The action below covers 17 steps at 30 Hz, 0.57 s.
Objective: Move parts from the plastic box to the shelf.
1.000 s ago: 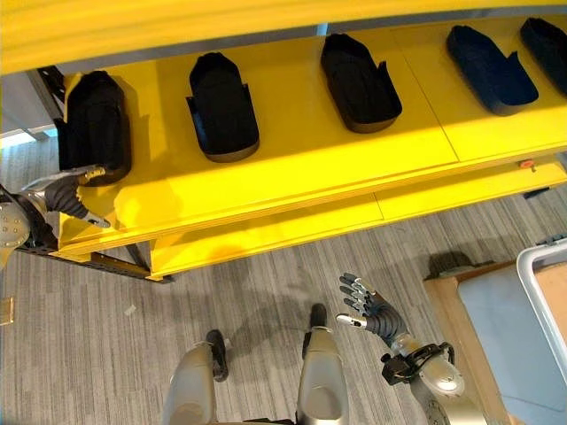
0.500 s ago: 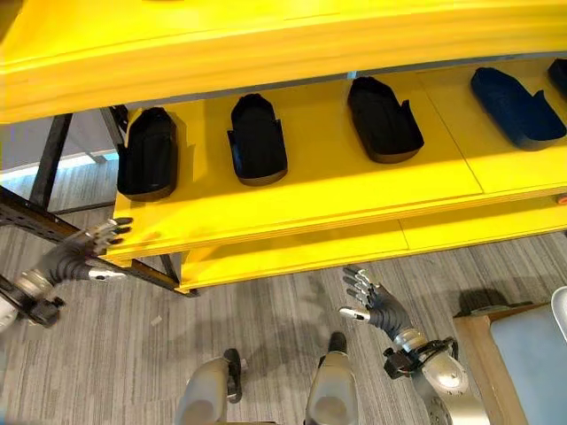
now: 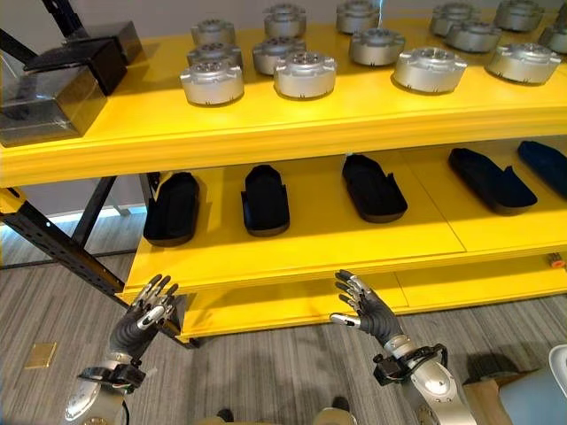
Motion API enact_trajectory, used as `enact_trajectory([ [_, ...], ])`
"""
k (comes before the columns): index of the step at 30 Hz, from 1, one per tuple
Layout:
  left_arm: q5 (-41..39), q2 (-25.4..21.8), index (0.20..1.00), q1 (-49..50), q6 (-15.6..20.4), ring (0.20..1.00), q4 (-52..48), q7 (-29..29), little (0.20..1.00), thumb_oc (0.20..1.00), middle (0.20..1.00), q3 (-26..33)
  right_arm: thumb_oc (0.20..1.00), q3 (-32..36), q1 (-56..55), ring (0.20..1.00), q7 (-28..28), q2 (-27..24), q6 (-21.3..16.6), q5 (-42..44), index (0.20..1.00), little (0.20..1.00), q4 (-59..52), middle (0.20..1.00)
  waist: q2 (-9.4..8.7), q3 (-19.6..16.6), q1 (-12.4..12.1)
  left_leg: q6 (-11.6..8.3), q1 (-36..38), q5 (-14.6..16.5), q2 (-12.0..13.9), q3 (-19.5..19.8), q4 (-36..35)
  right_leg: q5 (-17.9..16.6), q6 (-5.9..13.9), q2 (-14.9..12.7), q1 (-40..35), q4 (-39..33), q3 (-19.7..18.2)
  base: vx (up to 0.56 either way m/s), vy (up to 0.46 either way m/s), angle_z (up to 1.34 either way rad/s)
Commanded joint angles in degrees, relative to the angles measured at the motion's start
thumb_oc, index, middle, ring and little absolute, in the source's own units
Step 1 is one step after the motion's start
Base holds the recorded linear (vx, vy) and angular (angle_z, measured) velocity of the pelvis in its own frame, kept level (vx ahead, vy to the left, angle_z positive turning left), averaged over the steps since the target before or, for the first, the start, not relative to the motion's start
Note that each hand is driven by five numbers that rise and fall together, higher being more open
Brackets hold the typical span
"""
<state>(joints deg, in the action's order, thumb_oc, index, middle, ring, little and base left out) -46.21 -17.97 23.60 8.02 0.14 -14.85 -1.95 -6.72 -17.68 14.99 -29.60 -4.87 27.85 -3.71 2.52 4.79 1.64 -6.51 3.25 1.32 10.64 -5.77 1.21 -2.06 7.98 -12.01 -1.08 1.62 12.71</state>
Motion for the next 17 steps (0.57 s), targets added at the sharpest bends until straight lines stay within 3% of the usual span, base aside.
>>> enact_trajectory([
  [1,-0.79,-1.33,1.000,-1.39,2.60,1.000,0.18,1.50,1.000,1.000,1.000,0.04,1.000,-1.34,2.67,1.000,-1.60,1.02,-3.10,0.08,1.000,1.000,-0.78,1.000,-2.44,-1.80,-1.07,0.68,-3.38,-5.43,2.10,0.92,-1.57,0.53,2.33,-2.04,-2.49,-1.60,0.14,-0.03,-0.031,-0.01],
  [9,4.91,-1.83,1.000,-2.06,2.86,1.000,3.05,3.86,1.000,1.000,1.000,-1.85,1.000,-4.11,4.52,1.000,-3.24,2.06,-2.43,1.54,1.000,1.000,1.30,1.000,-2.86,-3.61,-0.89,0.68,-1.85,-5.65,1.94,0.18,-2.58,0.22,2.45,-2.17,-3.34,-1.96,-0.40,-0.01,-0.006,-0.01],
  [17,5.05,-1.92,1.000,-3.07,2.39,1.000,5.20,4.47,1.000,1.000,1.000,-2.71,1.000,-5.58,5.06,1.000,-3.50,2.55,-2.14,1.63,1.000,1.000,1.83,1.000,-2.88,-4.16,-0.56,0.85,-0.66,-5.40,1.87,-0.57,-2.68,-0.02,2.55,-2.54,-3.64,-1.67,-0.90,0.00,0.003,-0.05],
])
